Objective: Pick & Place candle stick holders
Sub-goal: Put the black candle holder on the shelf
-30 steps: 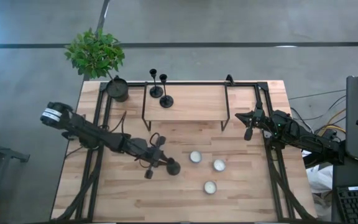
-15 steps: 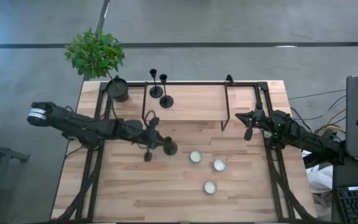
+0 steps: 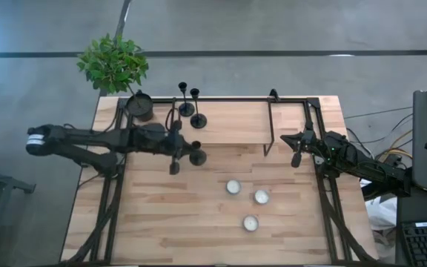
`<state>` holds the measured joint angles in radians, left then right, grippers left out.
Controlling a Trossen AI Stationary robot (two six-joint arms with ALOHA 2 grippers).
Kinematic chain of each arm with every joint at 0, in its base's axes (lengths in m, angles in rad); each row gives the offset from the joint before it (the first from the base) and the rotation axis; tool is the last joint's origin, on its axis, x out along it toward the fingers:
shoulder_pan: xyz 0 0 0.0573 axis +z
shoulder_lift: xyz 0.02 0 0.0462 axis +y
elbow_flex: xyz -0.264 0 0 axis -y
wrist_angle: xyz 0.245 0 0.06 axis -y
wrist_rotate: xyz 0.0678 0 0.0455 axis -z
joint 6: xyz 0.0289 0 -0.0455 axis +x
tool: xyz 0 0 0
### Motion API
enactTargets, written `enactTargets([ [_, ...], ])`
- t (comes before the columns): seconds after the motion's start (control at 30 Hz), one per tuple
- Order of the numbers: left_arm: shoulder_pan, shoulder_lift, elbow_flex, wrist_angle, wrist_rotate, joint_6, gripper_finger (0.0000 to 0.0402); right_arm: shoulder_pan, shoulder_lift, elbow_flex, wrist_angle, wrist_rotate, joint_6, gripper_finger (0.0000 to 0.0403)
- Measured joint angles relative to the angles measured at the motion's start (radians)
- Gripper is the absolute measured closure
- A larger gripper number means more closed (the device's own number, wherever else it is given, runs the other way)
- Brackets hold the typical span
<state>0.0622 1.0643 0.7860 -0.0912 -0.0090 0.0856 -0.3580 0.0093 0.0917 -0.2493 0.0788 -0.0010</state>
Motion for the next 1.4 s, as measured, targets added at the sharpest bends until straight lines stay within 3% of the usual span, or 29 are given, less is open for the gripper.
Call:
enactTargets([
  [0.37, 0.119, -0.001, 0.082, -0.066, 0.035, 0.006, 0.0386, 0.0, 0.0, 0.0, 0.0, 0.0, 0.0, 0.0394],
  [0.6, 0.12, -0.001, 0.11, -0.067, 0.151, -0.008, 0.0386, 0.0, 0.0, 0.0, 0.0, 0.0, 0.0, 0.0394],
  [1.03, 0.173, -0.037, 0.118, -0.135, 0.01, -0.009, 0.0386, 0.0, 0.0, 0.0, 0.0, 0.0, 0.0, 0.0394],
  [1.4, 0.272, -0.059, 0.115, -0.134, -0.013, -0.031, 0.0386, 0.0, 0.0, 0.0, 0.0, 0.0, 0.0, 0.0394],
])
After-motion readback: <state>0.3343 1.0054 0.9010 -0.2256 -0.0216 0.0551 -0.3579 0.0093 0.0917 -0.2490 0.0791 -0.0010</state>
